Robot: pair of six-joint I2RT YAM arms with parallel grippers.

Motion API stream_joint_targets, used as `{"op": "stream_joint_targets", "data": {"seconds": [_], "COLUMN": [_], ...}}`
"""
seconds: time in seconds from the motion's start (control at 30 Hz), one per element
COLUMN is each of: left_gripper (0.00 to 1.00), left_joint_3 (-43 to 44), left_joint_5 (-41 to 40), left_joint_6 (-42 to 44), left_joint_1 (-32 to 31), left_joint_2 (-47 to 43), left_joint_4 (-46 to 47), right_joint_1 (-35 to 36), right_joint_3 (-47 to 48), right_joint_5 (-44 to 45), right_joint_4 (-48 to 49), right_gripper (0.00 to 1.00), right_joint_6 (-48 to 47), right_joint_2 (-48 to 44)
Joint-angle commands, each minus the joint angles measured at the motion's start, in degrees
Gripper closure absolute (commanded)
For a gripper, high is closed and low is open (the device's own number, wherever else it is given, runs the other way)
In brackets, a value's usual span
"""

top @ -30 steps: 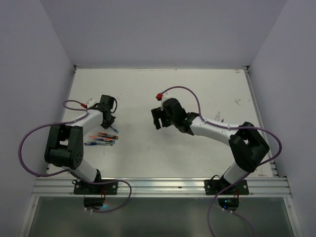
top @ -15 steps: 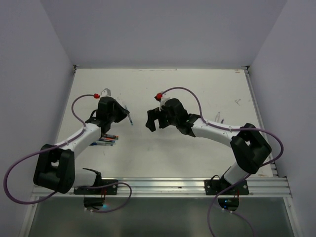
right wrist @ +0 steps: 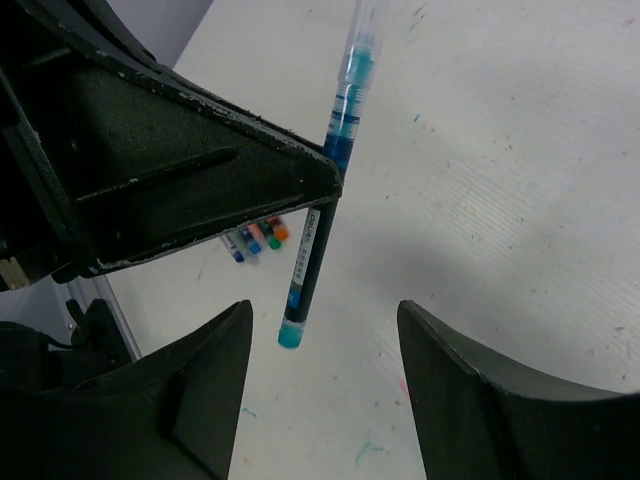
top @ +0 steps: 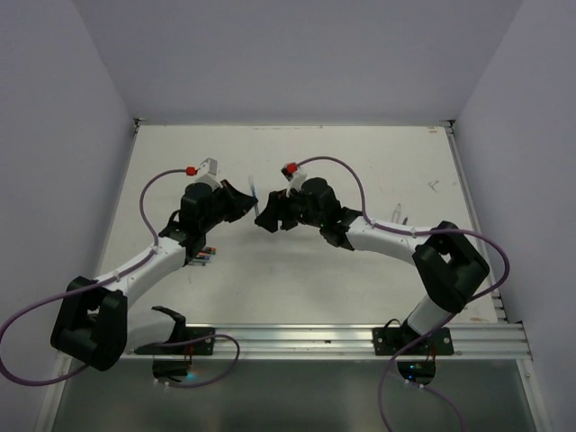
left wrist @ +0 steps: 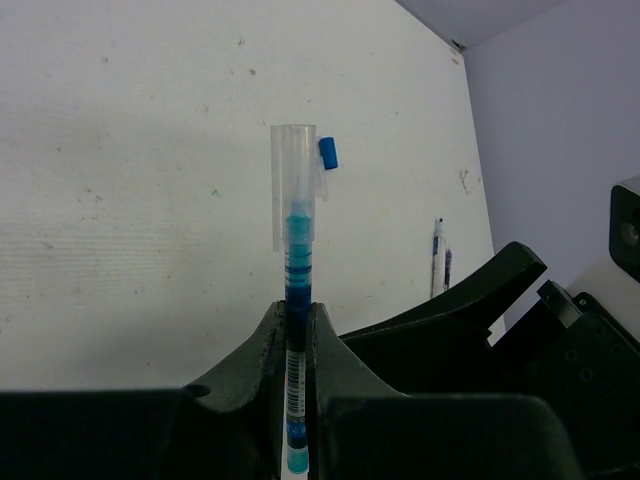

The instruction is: Open the pen caps

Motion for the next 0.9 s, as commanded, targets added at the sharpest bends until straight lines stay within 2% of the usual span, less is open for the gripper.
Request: {"op": "stream_joint_targets", "data": {"seconds": [0.0,0.23,0.3,0.33,0.4,0.43,0.5,0.53,0.6,0.63,0.7,0.77,0.87], "left_gripper": [1.0,1.0,1.0,1.0,1.0,1.0,1.0,0.97,0.73,0.53,0.33,0.28,0.25], "left_joint_3": [-1.23,-2.11,-2.28,-2.37,-2.63,-2.55,-2.63,-2.55,-2.02,-1.67,-1.14,0.09,2.02], "left_joint_5": [1.57,2.19,2.63,2.72,2.72,2.8,2.89,2.72,1.4,-0.08,-2.11,-5.1,-5.81], "left_joint_6": [-1.9,-3.13,-3.48,-3.65,-3.66,-3.48,-2.95,-2.08,-0.76,0.12,1.35,3.02,4.87], "left_joint_1": [-0.35,-0.78,-0.87,-0.96,-0.96,-1.05,-1.05,-1.05,-1.05,-1.05,-0.96,-0.96,-0.53], "left_joint_2": [-2.17,-2.96,-2.96,-3.22,-3.4,-3.4,-3.31,-3.4,-3.75,-4.44,-5.76,-6.47,-6.39], "left_joint_4": [4.06,4.94,5.2,5.29,5.47,5.47,5.47,5.21,4.15,3.1,1.96,0.11,-1.3], "right_joint_1": [-0.32,-0.32,-0.32,-0.24,-0.32,-0.32,-0.32,-0.32,-0.32,-0.24,-0.32,-0.32,-0.41], "right_joint_3": [-0.24,0.55,0.64,0.64,0.81,0.9,0.64,0.38,0.11,-0.24,-1.2,-2.17,-3.84], "right_joint_5": [-1.58,-2.1,-2.37,-2.54,-3.33,-3.6,-4.04,-4.21,-3.95,-3.86,-4.3,-4.74,-6.23], "right_joint_4": [7.38,10.9,11.96,12.57,13.46,13.63,14.51,14.6,13.64,13.2,12.23,12.49,12.14], "right_gripper": [0.37,0.44,0.53,0.64,0.79,1.0,1.0,1.0,1.0,1.0,1.0,1.0,1.0], "right_joint_6": [3.43,6.25,6.78,7.04,7.22,7.22,7.22,7.31,7.48,7.39,7.66,8.09,8.62], "right_joint_2": [1.67,5.1,6.15,6.33,7.29,7.3,7.3,7.04,6.51,5.9,5.11,3.79,1.95]}}
